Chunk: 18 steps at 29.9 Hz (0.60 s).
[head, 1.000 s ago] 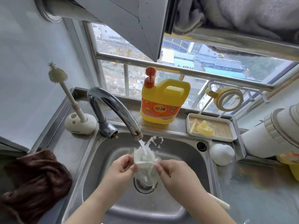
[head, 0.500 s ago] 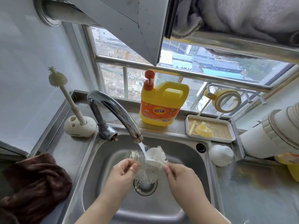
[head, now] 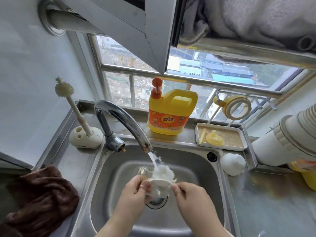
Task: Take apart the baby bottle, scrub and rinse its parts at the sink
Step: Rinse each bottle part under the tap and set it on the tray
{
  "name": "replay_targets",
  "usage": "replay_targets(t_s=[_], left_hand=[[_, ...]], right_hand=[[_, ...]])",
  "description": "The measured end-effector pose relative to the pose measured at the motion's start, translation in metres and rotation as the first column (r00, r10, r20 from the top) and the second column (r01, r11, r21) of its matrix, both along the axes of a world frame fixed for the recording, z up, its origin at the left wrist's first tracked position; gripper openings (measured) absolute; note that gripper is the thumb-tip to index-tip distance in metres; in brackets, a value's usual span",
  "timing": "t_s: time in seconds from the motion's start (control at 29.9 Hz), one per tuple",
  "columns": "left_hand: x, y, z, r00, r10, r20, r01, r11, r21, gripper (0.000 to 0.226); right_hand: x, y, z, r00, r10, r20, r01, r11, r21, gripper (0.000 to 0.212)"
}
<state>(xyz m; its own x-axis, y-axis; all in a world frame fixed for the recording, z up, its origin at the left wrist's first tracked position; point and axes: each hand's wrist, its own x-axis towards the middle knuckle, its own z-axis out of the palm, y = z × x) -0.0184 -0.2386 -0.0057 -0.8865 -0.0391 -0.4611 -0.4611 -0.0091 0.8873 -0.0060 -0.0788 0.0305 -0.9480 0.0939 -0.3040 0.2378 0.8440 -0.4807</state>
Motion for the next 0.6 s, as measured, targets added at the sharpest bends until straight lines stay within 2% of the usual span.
replay_targets(t_s=[0.1, 0.27, 0.43, 0.6], left_hand=[[0.003, 0.003, 0.0, 1.0, -0.005, -0.011, 0.004, 1.0, -0.01, 0.023], [-0.006, 0.008, 0.01, 0.995, 0.085, 0.045, -0.088, 0.994, 0.067, 0.025], [-0.002, 0.008, 0.016, 0.999, 0.008, 0.039, -0.008, 1.0, 0.002, 0.028], [0.001, 0.008, 0.009, 0.993, 0.016, 0.119, -0.019, 1.0, 0.017, 0.028]], right_hand=[[-0.007, 0.006, -0.001, 0.996, -0.075, -0.048, 0.074, 0.997, -0.02, 0.033], [-0.003, -0.019, 0.002, 0.997, 0.046, -0.054, -0.05, 0.996, -0.073, 0.031], [-0.004, -0.003, -0.001, 0.997, -0.074, 0.006, 0.074, 0.997, -0.001, 0.032], [-0.002, -0.017, -0.001, 0.997, 0.071, -0.026, -0.071, 0.997, 0.02, 0.033]])
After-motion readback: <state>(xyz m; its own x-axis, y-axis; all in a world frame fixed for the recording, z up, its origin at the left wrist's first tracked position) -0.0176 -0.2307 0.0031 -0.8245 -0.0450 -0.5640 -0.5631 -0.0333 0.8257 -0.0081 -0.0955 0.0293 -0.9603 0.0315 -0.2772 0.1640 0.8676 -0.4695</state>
